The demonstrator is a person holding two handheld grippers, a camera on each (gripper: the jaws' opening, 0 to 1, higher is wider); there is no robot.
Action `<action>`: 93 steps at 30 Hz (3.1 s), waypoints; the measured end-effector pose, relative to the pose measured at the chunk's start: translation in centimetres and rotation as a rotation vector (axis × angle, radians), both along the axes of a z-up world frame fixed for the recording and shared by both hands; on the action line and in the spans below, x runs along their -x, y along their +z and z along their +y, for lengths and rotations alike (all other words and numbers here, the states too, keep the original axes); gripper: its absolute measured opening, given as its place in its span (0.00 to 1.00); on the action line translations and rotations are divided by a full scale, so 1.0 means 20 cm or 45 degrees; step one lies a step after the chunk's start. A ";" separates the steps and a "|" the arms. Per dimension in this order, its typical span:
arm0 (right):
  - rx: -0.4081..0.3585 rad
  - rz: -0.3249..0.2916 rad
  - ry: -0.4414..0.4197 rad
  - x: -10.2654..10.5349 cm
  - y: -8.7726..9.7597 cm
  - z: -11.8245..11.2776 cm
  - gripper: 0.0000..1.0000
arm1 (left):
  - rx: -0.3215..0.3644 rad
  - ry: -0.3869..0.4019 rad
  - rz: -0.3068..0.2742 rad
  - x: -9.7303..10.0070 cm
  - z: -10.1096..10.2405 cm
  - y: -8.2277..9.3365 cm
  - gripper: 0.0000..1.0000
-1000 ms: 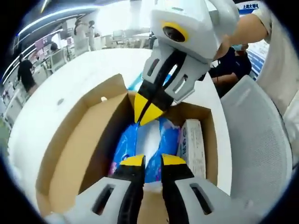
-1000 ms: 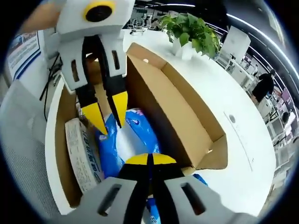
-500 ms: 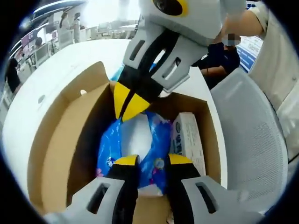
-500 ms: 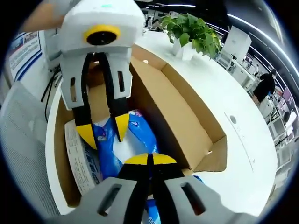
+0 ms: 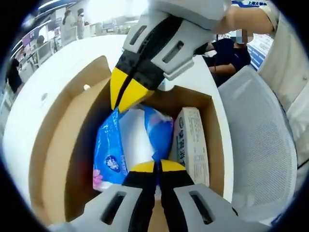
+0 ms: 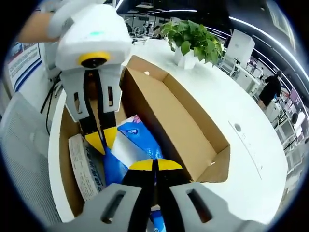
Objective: Operate the shoe box by opening the lid, removing the specified soft item, and placing it in the target area until the item is outside and the box remains undamaged.
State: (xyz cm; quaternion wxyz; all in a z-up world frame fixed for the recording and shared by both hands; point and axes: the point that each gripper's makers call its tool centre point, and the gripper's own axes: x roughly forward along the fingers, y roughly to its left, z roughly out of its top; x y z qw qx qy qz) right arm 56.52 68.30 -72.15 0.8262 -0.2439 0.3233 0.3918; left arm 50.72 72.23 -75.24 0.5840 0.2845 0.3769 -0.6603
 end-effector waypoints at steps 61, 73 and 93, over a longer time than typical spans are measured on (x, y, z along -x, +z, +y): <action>-0.074 -0.206 -0.077 0.25 0.56 -0.38 0.00 | 0.048 -0.070 -0.191 0.23 -0.39 0.59 0.00; -0.076 -0.213 -0.119 0.27 0.60 -0.56 0.00 | 0.053 -0.123 -0.211 0.23 -0.54 0.62 0.00; -0.055 -0.208 -0.166 0.26 0.61 -0.85 0.00 | 0.059 -0.191 -0.228 0.23 -0.85 0.63 0.00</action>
